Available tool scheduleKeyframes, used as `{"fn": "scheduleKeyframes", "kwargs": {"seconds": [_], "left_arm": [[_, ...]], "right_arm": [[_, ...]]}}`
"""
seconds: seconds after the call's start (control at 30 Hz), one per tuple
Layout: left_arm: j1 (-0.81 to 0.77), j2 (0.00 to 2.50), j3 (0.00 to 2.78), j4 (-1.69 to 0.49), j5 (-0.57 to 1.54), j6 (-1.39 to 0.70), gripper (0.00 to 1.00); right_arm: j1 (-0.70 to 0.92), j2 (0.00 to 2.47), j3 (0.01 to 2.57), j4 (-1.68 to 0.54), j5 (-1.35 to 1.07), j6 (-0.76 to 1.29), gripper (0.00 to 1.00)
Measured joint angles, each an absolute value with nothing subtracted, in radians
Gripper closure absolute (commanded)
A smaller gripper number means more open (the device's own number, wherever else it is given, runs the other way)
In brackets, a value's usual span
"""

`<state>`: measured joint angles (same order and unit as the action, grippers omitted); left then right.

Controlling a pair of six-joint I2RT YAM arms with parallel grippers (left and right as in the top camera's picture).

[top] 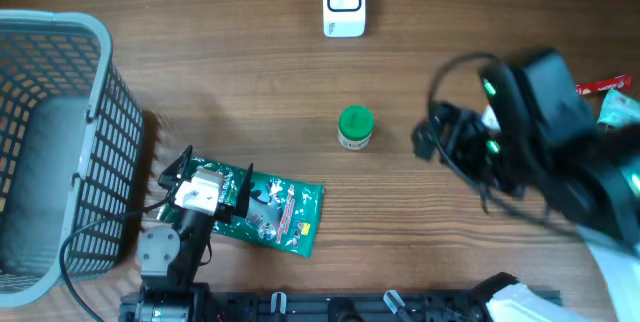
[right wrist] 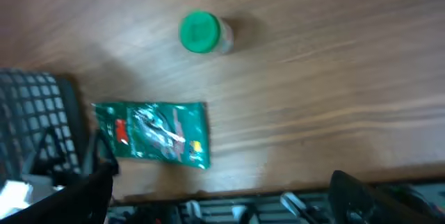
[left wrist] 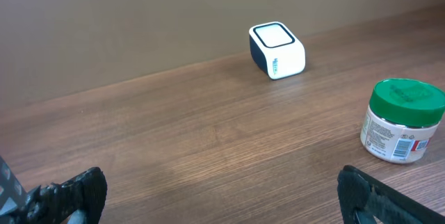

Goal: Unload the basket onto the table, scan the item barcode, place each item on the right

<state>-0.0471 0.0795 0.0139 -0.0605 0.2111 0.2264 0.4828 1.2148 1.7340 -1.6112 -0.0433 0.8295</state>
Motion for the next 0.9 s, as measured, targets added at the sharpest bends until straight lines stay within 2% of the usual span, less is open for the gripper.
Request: {"fn": "scheduleKeyframes", "kwargs": {"seconds": [0.13, 0.27, 0.4, 0.57, 0.77, 0.9], "left_arm": [[-0.047, 0.08, 0.014, -0.061, 0.211, 0.227, 0.0], [-0.047, 0.08, 0.014, -0.061, 0.211, 0.227, 0.0], [-0.047, 0.08, 0.014, -0.061, 0.211, 0.227, 0.0], [-0.047, 0.08, 0.014, -0.061, 0.211, 0.226, 0.0], [-0.047, 0.08, 0.014, -0.061, 0.211, 0.227, 0.0], [-0.047, 0.08, 0.014, -0.062, 0.211, 0.227, 0.0]], "right_arm": [[0.483, 1.032, 1.573, -1.611, -0.043, 0.828, 0.0], [0.483, 0.983, 1.469, -1.595, -0.043, 0.83, 0.0], [0.483, 0.999, 1.412, -1.416, -0.043, 0.833, 0.0], [0.484, 1.203, 1.39, -1.248, -0.043, 0.833, 0.0], [0.484, 1.613, 1.39, -1.166, -0.047, 0.831, 0.0], [0.484, 1.688, 1.406, -1.078, -0.054, 0.824, 0.0]]}}
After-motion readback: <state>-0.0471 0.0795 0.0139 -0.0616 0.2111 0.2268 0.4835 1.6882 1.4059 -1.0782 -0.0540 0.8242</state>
